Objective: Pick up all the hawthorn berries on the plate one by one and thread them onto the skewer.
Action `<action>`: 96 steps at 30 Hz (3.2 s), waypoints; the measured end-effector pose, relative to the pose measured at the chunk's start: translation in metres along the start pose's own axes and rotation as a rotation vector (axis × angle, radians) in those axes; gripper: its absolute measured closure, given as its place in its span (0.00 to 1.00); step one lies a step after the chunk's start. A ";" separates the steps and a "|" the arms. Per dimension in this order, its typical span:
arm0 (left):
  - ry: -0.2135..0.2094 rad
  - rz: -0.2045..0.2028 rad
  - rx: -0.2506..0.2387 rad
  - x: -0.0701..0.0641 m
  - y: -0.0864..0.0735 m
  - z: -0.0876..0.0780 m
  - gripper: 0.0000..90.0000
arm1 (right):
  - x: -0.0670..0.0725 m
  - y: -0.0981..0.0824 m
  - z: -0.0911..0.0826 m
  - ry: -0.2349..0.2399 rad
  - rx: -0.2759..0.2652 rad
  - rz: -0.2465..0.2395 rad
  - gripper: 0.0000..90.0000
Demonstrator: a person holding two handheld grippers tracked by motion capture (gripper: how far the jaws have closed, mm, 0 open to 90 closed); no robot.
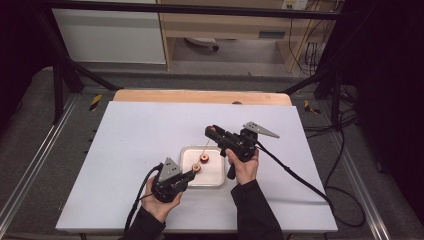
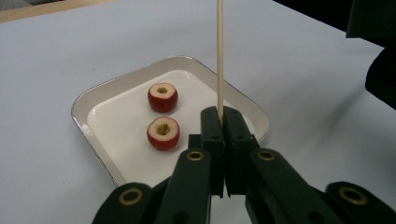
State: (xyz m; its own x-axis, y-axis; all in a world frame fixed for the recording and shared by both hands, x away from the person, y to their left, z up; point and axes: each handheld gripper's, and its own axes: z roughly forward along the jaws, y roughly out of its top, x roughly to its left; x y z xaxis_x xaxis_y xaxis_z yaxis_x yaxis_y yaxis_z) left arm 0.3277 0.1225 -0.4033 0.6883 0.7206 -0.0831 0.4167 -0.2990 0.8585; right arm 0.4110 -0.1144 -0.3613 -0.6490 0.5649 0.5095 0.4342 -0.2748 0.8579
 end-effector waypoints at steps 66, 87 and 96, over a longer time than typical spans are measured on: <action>-0.014 -0.049 0.069 0.001 0.002 0.004 0.99 | 0.001 -0.003 -0.003 0.012 0.000 -0.099 0.68; -0.020 -0.061 0.045 0.001 0.004 0.004 0.99 | 0.000 -0.003 -0.002 0.018 -0.011 -0.097 0.68; -0.014 -0.061 0.035 0.002 0.004 0.003 0.99 | 0.000 -0.004 -0.001 0.016 -0.004 -0.092 0.68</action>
State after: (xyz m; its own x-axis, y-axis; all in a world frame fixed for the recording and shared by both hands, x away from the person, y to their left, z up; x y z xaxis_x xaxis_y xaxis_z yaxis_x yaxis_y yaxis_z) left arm 0.3322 0.1208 -0.4012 0.6696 0.7291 -0.1418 0.4783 -0.2772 0.8333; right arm 0.4085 -0.1145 -0.3650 -0.6960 0.5752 0.4298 0.3702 -0.2255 0.9012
